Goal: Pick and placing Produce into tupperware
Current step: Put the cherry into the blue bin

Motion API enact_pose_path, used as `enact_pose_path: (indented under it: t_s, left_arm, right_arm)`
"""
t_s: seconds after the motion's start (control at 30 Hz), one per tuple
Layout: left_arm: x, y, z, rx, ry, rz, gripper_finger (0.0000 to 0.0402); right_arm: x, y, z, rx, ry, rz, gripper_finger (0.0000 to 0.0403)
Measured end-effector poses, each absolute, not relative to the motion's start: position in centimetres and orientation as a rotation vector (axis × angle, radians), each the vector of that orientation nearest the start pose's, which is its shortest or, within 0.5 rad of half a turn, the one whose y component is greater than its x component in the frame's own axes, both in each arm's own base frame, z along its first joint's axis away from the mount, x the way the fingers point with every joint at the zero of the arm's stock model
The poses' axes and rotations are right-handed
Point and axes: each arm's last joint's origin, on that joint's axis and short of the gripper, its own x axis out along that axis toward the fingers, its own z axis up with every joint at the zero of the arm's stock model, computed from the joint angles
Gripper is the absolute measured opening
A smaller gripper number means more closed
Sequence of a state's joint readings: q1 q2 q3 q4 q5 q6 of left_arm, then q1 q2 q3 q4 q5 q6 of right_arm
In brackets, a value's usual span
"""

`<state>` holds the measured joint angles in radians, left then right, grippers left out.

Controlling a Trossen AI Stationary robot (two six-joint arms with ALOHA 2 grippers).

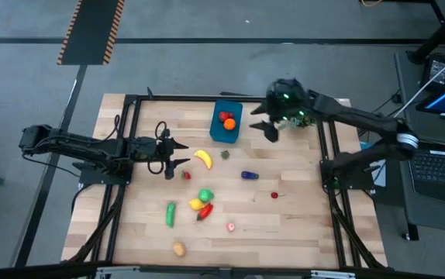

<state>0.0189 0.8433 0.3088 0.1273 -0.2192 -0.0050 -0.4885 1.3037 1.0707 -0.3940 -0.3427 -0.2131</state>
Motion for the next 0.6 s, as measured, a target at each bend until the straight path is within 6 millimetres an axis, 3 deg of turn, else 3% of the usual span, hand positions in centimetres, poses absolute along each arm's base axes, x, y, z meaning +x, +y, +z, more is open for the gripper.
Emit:
enact_pose_path:
  t_s: [0.33, 0.6]
  left_arm:
    - [17.4, 1.0, 19.0, -0.035, 0.394, 0.25, 0.0214]
    - [17.5, 1.0, 19.2, -0.063, 0.36, 0.253, 0.0214]
  right_arm:
    - [18.7, -7.9, 29.3, -0.024, 0.339, -0.081, 0.026]
    - [16.0, -5.9, 26.0, -0.001, 0.231, -0.047, 0.026]
